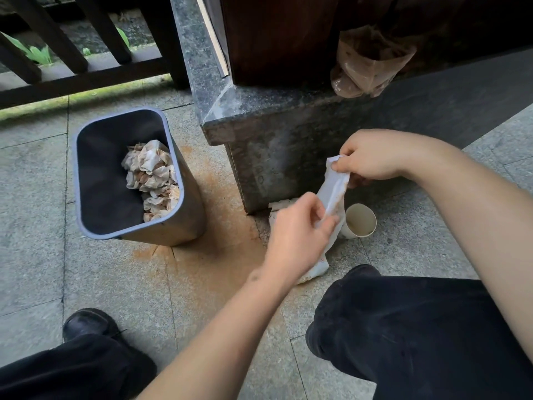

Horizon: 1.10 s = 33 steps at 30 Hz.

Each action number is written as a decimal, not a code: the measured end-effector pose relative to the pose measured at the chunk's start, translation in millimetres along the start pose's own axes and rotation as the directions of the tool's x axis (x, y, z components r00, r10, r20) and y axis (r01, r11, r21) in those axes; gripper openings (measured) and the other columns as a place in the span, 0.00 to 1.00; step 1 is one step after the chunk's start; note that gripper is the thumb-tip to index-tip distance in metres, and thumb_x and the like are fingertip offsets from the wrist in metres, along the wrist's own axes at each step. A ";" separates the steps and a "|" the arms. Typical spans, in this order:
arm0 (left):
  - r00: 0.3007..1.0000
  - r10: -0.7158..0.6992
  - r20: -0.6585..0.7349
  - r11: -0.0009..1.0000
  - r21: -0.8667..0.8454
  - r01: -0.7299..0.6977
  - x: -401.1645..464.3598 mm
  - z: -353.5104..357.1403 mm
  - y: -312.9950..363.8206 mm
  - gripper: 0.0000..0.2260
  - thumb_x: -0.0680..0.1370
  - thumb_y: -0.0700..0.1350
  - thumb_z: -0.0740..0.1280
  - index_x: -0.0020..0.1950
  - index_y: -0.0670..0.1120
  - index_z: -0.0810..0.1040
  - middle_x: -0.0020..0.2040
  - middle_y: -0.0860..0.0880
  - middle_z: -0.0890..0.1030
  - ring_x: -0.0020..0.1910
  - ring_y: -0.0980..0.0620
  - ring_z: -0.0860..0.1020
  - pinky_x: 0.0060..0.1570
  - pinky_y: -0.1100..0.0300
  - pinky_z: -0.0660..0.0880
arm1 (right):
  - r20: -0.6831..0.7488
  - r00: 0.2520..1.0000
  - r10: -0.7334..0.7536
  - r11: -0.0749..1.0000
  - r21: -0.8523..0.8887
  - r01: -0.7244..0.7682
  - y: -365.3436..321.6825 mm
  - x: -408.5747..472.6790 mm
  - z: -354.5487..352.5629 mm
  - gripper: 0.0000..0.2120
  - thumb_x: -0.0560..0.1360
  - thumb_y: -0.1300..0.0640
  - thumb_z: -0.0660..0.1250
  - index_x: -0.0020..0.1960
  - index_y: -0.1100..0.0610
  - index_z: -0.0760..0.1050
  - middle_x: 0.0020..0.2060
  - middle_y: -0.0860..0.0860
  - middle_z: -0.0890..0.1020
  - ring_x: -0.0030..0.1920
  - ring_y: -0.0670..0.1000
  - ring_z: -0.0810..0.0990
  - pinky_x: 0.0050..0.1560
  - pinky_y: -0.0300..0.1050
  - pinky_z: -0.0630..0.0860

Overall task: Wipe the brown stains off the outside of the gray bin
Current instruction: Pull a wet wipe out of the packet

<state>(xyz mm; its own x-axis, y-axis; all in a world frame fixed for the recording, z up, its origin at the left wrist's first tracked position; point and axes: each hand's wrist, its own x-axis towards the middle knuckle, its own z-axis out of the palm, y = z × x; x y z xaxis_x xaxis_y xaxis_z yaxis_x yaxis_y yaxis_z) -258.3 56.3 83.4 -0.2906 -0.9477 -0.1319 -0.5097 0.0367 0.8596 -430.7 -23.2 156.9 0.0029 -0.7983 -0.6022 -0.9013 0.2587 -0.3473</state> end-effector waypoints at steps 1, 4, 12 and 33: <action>1.000 0.003 -0.003 1.000 -0.018 -0.003 -10.7 9.0 5.8 0.11 0.76 0.51 0.72 0.41 0.50 0.71 0.34 0.55 0.77 0.35 0.56 0.74 0.34 0.58 0.71 | 0.041 0.999 0.030 0.989 0.142 -0.035 -1.9 -0.2 2.5 0.15 0.81 0.53 0.60 0.42 0.59 0.79 0.36 0.54 0.86 0.33 0.46 0.85 0.35 0.47 0.79; 1.000 -0.011 -0.007 0.988 -0.154 0.010 -31.5 37.5 25.5 0.04 0.79 0.46 0.69 0.50 0.50 0.75 0.36 0.55 0.77 0.37 0.56 0.76 0.38 0.59 0.73 | 0.146 0.986 0.079 0.895 0.425 -0.134 -6.3 -2.2 10.0 0.15 0.81 0.55 0.56 0.43 0.61 0.75 0.35 0.58 0.86 0.35 0.55 0.86 0.34 0.50 0.82; 0.994 -0.098 -0.048 0.926 -0.370 0.073 -32.2 65.0 56.3 0.20 0.79 0.41 0.63 0.71 0.48 0.73 0.56 0.51 0.79 0.53 0.49 0.78 0.58 0.50 0.75 | 0.115 0.976 0.187 0.820 0.528 -0.219 -5.0 6.4 23.4 0.19 0.81 0.52 0.55 0.32 0.54 0.69 0.21 0.51 0.72 0.20 0.49 0.68 0.22 0.39 0.64; 0.952 -0.305 0.015 0.935 0.194 0.297 32.5 61.8 -98.2 0.24 0.77 0.47 0.67 0.73 0.56 0.68 0.60 0.48 0.71 0.58 0.45 0.74 0.52 0.49 0.77 | 0.037 0.963 0.268 0.874 0.411 -0.259 -6.2 10.2 20.5 0.13 0.82 0.53 0.55 0.50 0.57 0.75 0.43 0.60 0.75 0.44 0.57 0.75 0.44 0.49 0.69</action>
<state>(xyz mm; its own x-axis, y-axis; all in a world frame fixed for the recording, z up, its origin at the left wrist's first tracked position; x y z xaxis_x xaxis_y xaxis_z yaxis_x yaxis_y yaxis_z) -267.7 41.5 -35.8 -0.1331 -0.9090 -0.3951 -0.7199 -0.1853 0.6689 -416.3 -21.7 138.2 -0.2224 -0.6790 -0.6996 -0.6104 0.6565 -0.4432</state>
